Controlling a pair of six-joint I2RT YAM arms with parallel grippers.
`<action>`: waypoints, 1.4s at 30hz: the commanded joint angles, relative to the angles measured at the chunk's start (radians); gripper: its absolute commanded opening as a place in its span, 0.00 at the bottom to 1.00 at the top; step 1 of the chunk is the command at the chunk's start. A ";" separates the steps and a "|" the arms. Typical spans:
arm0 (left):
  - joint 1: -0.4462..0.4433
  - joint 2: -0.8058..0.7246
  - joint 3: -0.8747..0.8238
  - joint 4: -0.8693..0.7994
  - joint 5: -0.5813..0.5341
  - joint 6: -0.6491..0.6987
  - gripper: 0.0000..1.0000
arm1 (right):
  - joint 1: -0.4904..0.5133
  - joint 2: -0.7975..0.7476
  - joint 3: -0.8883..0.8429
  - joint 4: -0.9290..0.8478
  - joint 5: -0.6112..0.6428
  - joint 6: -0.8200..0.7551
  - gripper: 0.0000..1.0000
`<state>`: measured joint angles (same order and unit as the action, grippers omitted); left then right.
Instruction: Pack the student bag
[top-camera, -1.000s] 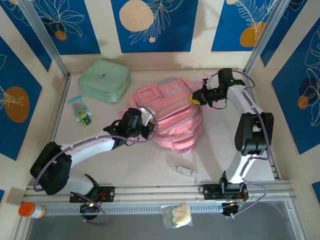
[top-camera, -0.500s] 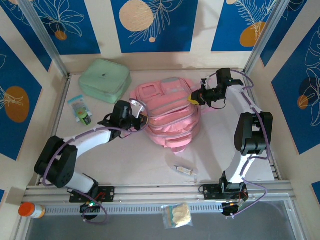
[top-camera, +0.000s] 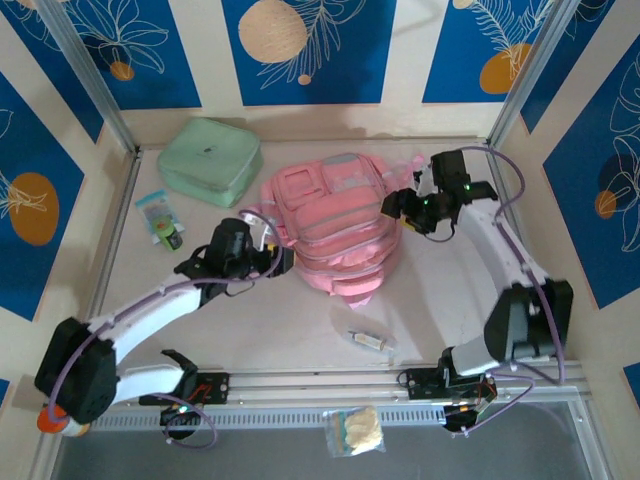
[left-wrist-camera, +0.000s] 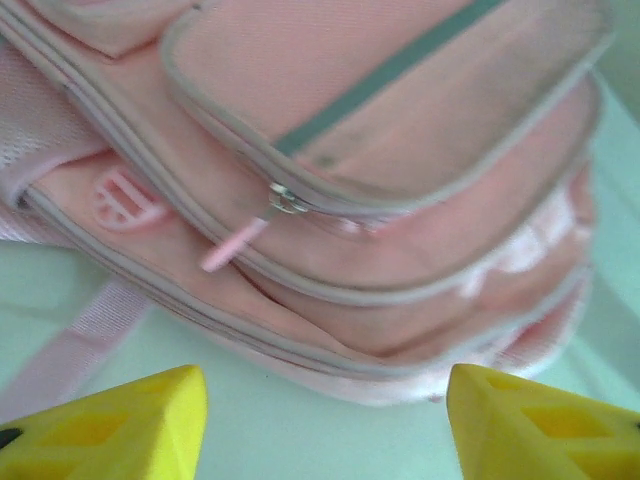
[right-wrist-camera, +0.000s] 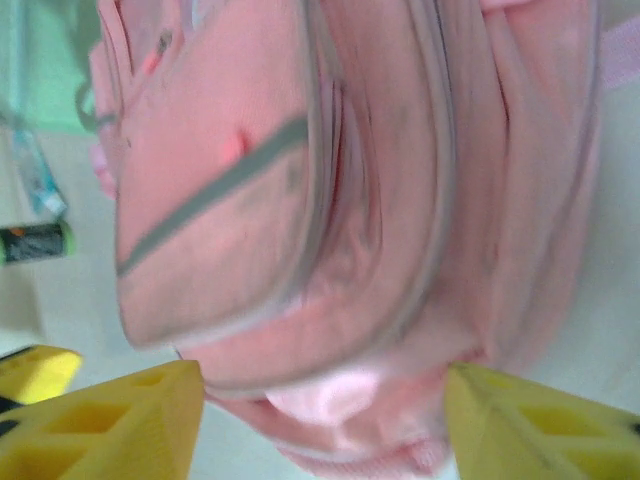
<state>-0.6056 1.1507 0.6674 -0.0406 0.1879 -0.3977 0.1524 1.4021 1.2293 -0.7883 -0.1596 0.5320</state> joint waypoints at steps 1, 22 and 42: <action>-0.080 -0.068 -0.039 -0.081 -0.036 -0.138 0.67 | 0.053 -0.090 -0.090 -0.103 0.167 0.094 0.69; -0.576 -0.012 -0.169 0.044 -0.351 -0.477 0.80 | 0.689 -0.404 -0.611 -0.190 0.338 0.722 0.96; -0.530 -0.266 -0.287 -0.133 -0.493 -0.515 0.99 | 0.887 -0.159 -0.584 0.200 0.285 0.793 0.97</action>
<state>-1.1534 0.9108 0.3813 -0.1020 -0.2714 -0.9184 1.0031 1.2098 0.5800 -0.6621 0.1272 1.3094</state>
